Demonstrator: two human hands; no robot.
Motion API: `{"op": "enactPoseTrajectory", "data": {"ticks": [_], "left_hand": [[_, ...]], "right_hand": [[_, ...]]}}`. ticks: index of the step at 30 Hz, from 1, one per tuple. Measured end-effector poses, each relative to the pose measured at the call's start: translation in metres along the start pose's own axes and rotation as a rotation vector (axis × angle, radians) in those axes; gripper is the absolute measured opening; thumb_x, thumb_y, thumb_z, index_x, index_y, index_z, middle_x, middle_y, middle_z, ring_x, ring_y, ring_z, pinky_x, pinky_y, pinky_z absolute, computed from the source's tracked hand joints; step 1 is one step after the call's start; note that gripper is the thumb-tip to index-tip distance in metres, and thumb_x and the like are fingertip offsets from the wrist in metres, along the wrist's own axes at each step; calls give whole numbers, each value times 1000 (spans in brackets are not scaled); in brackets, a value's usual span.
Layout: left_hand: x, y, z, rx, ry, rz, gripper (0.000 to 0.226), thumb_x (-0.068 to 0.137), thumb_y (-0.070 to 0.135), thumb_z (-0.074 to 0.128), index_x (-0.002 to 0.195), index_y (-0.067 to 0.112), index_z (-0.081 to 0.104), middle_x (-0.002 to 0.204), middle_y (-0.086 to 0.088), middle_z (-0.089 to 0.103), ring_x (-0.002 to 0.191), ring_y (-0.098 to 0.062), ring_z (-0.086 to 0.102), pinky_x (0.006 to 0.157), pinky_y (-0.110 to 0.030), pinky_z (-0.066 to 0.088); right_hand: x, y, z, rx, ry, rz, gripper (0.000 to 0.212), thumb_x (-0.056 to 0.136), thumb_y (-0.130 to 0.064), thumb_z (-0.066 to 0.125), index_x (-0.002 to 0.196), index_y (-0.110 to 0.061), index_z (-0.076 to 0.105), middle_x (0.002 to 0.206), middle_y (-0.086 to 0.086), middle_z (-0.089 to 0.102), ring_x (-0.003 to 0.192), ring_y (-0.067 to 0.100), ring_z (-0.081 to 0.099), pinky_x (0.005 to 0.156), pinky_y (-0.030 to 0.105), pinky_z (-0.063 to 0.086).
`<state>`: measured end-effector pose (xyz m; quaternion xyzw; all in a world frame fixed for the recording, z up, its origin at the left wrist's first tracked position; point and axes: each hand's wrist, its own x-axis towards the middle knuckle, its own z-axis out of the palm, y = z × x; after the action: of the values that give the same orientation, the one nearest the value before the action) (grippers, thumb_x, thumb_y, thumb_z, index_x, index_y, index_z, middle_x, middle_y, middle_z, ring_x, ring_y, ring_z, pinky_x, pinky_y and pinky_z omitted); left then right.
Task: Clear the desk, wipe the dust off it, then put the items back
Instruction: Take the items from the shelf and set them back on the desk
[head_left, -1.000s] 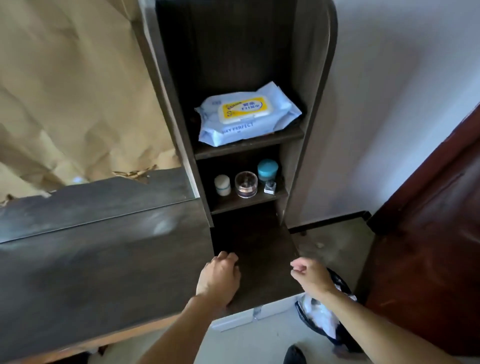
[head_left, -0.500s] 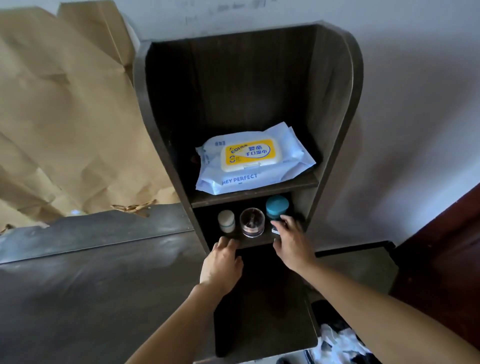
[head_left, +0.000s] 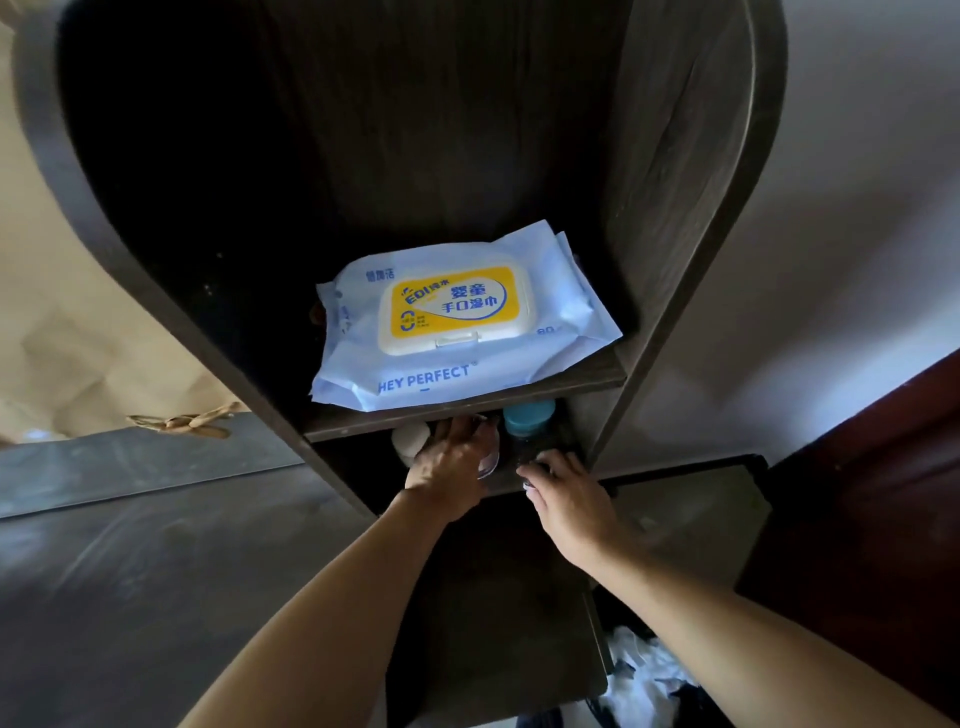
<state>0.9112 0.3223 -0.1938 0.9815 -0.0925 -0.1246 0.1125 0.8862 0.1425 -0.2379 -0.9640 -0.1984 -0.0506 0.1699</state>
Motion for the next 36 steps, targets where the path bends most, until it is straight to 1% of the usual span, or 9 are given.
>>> {"op": "enactPoseTrajectory", "data": {"ticks": [2,4,6,9,15,18,24,32,36], "left_hand": [[2,2,4,-12,27,-17,74,79,21,66,144,30,30,145,-3,25,133,-31,30,104,-39,40],[-1,5,4,-54,52,-34,59,80,18,64,135,25,41,139,-9,31,123,-35,45,96,-41,46],[-10,6,5,-69,28,-29,57,79,16,64,131,23,42,132,-11,34,114,-36,52,92,-42,48],[-36,3,16,-34,29,20,62,78,18,62,134,24,37,128,-9,35,114,-33,48,94,-40,47],[-113,-26,40,-90,70,-19,58,80,24,60,133,28,39,126,-2,37,115,-23,41,95,-32,45],[-152,-57,45,-105,57,-106,59,77,24,60,131,30,37,123,0,38,113,-22,41,93,-30,45],[-246,-137,31,-128,104,-295,54,77,28,62,127,29,41,119,1,42,112,-21,42,86,-31,48],[-396,-249,9,-135,175,-455,52,77,32,61,124,26,42,115,1,42,110,-22,42,81,-32,46],[-454,-301,-1,-155,205,-538,50,78,32,60,125,26,42,115,1,42,111,-22,42,82,-33,47]], "right_hand": [[-12,5,-1,29,-6,-7,30,73,-17,76,99,-24,63,93,-1,59,84,23,59,49,31,51],[-25,11,0,61,-19,-9,26,79,-22,70,102,-26,59,95,-3,57,85,19,58,47,30,51],[-39,16,3,67,-29,-23,21,83,-28,63,103,-28,58,96,-5,56,85,15,57,49,28,49],[-55,16,6,26,-38,-29,20,83,-36,52,100,-28,58,92,-5,56,79,14,58,52,24,45],[-66,-18,9,-59,-91,9,19,71,-28,75,86,-25,64,79,-1,57,54,18,58,40,28,40],[-65,-43,20,54,-224,37,18,82,-33,65,98,-27,58,92,-4,51,60,17,60,49,30,45],[-54,-131,45,103,-333,-87,22,90,-36,54,111,-28,55,109,-8,51,78,13,64,60,28,49],[-53,-297,85,139,-325,-222,20,85,-36,58,104,-28,57,98,-7,57,81,21,65,62,33,47],[-50,-376,101,140,-338,-288,23,87,-37,56,108,-28,57,103,-7,57,85,21,64,65,33,46]]}}
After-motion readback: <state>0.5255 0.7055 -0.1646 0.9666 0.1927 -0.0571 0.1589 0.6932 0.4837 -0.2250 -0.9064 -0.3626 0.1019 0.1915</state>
